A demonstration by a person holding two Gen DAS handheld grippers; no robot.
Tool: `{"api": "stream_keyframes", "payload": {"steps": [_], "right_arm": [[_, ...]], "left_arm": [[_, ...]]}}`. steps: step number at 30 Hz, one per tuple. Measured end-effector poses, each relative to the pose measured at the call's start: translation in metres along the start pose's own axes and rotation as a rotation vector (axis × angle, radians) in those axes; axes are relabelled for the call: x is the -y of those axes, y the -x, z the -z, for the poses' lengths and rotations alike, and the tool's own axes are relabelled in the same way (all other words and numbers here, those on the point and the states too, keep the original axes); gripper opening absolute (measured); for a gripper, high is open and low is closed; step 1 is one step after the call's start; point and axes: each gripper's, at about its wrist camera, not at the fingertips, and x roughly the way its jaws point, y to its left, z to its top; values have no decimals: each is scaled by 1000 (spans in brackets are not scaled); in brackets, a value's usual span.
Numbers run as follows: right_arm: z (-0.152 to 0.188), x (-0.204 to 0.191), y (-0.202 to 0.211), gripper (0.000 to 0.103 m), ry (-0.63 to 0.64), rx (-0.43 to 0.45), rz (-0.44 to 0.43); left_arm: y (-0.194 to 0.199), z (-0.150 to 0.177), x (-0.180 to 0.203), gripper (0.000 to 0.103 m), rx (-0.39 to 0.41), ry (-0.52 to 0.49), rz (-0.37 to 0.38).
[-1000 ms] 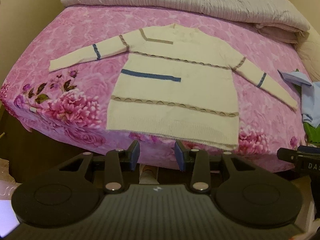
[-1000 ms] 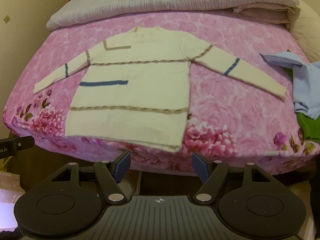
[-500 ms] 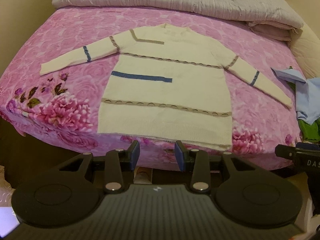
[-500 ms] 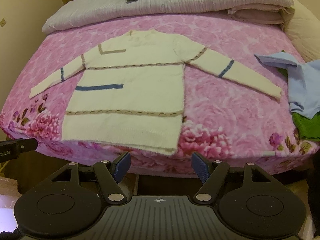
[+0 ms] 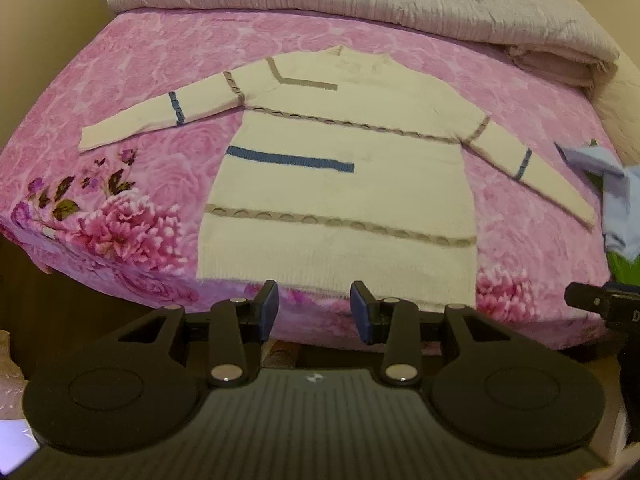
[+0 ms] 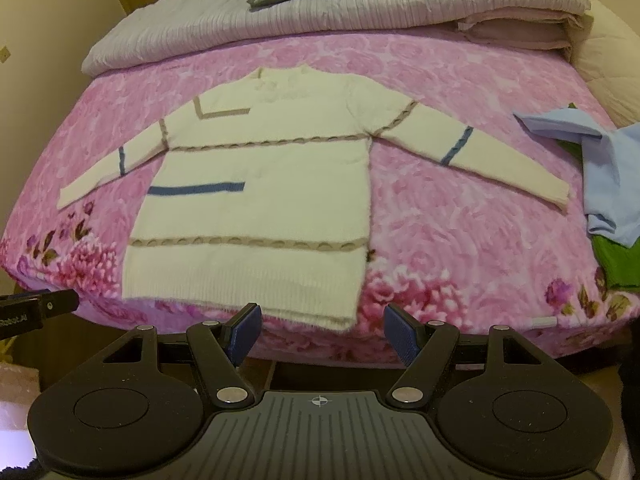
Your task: Fold clothes
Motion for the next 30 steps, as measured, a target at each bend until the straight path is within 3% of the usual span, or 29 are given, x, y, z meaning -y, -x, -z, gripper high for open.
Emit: {"api": "stream_keyframes", "payload": {"steps": [6,13,21,30], "right_arm": [[-34,8,-30,71,-90,-9,20],[-89,-19,-92,71,-156,-94,41],[-165,-86,-179,71,-208,-188,35],[-228,-153,-264,71,-245,-187,0]], "left_arm": [[-37,-42,-43,36,5,107,7],[-98,-104,-125,36,-6,272,7],[-179,-152,-254,35,10,667,148],[-276,-163,-381,38,69,1021,47]]}}
